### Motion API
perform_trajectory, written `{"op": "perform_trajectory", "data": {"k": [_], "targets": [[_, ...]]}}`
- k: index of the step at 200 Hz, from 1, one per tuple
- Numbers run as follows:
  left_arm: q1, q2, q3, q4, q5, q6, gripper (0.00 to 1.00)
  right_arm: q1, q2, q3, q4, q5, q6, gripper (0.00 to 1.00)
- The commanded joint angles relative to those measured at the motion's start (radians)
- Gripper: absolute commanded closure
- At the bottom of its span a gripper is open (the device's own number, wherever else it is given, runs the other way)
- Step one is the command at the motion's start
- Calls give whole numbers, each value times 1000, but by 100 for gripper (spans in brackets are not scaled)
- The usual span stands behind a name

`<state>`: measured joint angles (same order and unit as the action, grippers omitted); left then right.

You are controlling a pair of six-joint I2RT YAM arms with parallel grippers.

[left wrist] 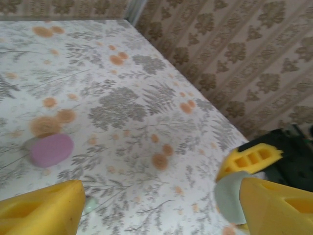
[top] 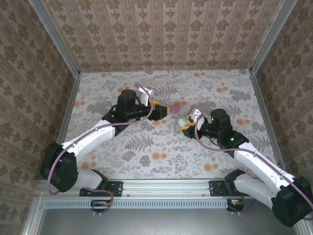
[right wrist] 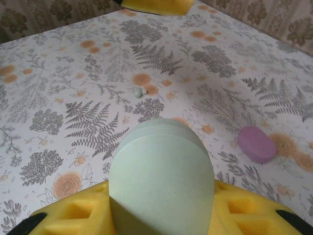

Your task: Insert the wireless bluetooth earbuds into the charging case

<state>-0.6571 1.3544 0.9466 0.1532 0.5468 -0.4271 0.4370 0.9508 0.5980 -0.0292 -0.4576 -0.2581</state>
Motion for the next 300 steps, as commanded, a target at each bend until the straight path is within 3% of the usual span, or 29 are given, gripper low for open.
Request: {"op": "perform_trajectory", "data": {"k": [1,75,148,189,237,251,268,300], "targets": [[-32,-13,53,-58,88,-32,17,6,4,45,15,-57,-62,61],[-135,80,152,-143,73,-76,19,17,42,73,47,-22,-55,61],[-155,168,209,-181,81,-93,29,23,41,65,84,0,-54,61],[-159,194,237,-212,88,-89,42,27,42,62,94,19,-51,61],[-158,192,243,-222,78,-105,65,29,33,52,101,81,-52,60],[-155,191,248,-230,72,-111,65,29,27,48,103,103,-52,60],[-154,192,254,-240,68,-113,56,31,23,48,94,125,-54,60],[-154,196,270,-263,68,-110,54,34,20,50,78,157,-59,60]]}}
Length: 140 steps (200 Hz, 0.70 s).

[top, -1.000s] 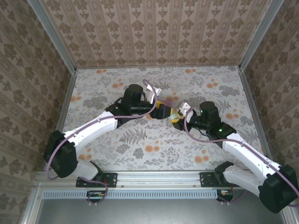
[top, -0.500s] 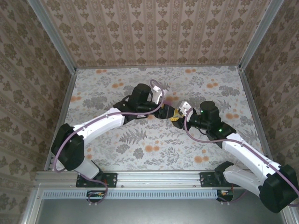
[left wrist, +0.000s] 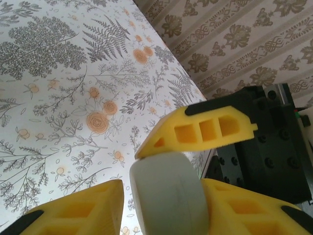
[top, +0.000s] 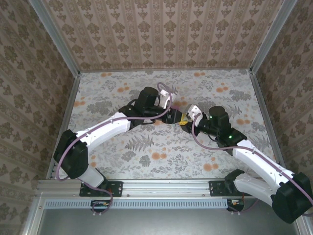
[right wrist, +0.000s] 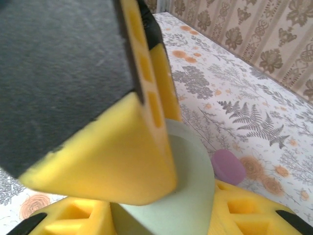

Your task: Insert the wireless bluetooth earbuds into the charging case

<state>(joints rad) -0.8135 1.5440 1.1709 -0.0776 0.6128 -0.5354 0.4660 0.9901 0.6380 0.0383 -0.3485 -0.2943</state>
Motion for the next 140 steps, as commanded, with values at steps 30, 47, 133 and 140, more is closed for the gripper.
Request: {"op": "perform_trajectory", "data": {"k": [30,47,133,140], "targets": [[2,7,44,-12,5,-9,55,9,-19,11,10,40,-26,60],[2,12,50,-8,11,-15,58,12,-20,12,10,27,-35,60],[1,32,64,-24,15,-15,61,19,-28,23,13,49,-44,59],[1,32,65,-20,16,-17,62,19,-27,25,11,51,-45,59]]}}
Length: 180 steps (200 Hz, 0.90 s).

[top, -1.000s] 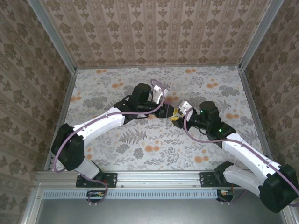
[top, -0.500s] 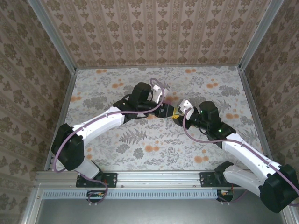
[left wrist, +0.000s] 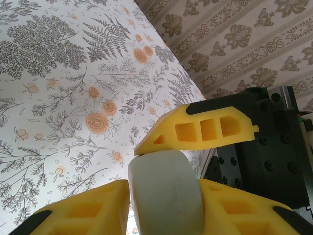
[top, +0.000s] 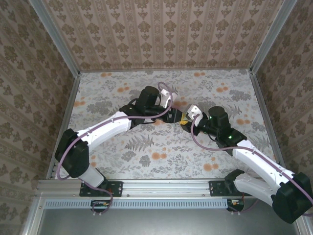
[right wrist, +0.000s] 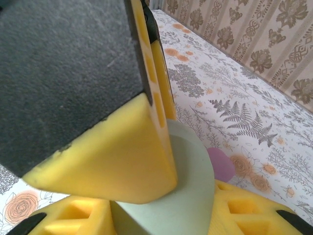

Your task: Insert the wireless bluetooth earbuds into the charging case

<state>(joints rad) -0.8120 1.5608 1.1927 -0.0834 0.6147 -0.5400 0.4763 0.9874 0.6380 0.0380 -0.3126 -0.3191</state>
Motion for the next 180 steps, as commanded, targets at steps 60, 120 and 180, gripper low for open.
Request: {"op": "perform_trajectory", "data": {"k": [60,120,180], "targets": [[18,-22,13,37,-9,-43,75,8,-46,7,21,40,-5,53],[127,-79,-89,293,74,-289,78,-43,-160,-120,223,4,124,34],[147,-117,-100,358,109,-413,78,-175,-98,-118,376,-283,194,33]]}}
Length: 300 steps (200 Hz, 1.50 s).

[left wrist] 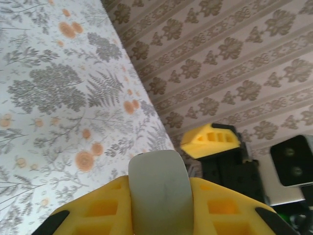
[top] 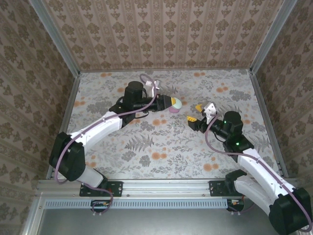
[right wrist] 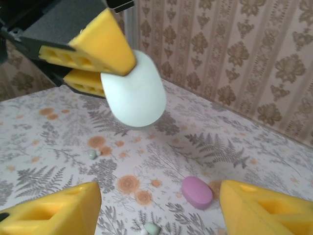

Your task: Insert the wireless bluetooth earbuds into the charging case

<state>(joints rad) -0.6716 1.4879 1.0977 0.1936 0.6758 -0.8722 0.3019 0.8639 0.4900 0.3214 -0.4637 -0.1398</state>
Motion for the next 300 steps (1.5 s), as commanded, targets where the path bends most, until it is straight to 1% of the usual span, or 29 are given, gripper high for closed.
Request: {"op": "perform_trajectory", "data": {"k": [1,48,88,112,125,165,184,239,271,300], "targets": [[6,-44,-5,83,49,-82,78,0,28,32,93,-131,14,32],[7,-50,1,121,99,-135,78,2,113,125,114,-166,-50,30],[7,-64,1,119,110,-137,79,2,193,222,76,-266,-111,35],[7,-68,-1,125,111,-138,78,3,237,260,80,-292,-120,38],[9,-68,-1,125,110,-137,78,3,254,279,73,-291,-123,40],[9,-62,-2,148,112,-149,78,9,274,295,56,-293,-143,40],[9,-56,-1,152,118,-149,78,11,280,297,57,-291,-146,44],[10,-52,-4,173,127,-162,79,20,288,304,50,-270,-158,45],[9,-54,-12,174,117,-165,78,23,290,290,110,-248,-132,46],[9,-54,-18,178,112,-171,78,22,285,282,133,-228,-126,45]]}}
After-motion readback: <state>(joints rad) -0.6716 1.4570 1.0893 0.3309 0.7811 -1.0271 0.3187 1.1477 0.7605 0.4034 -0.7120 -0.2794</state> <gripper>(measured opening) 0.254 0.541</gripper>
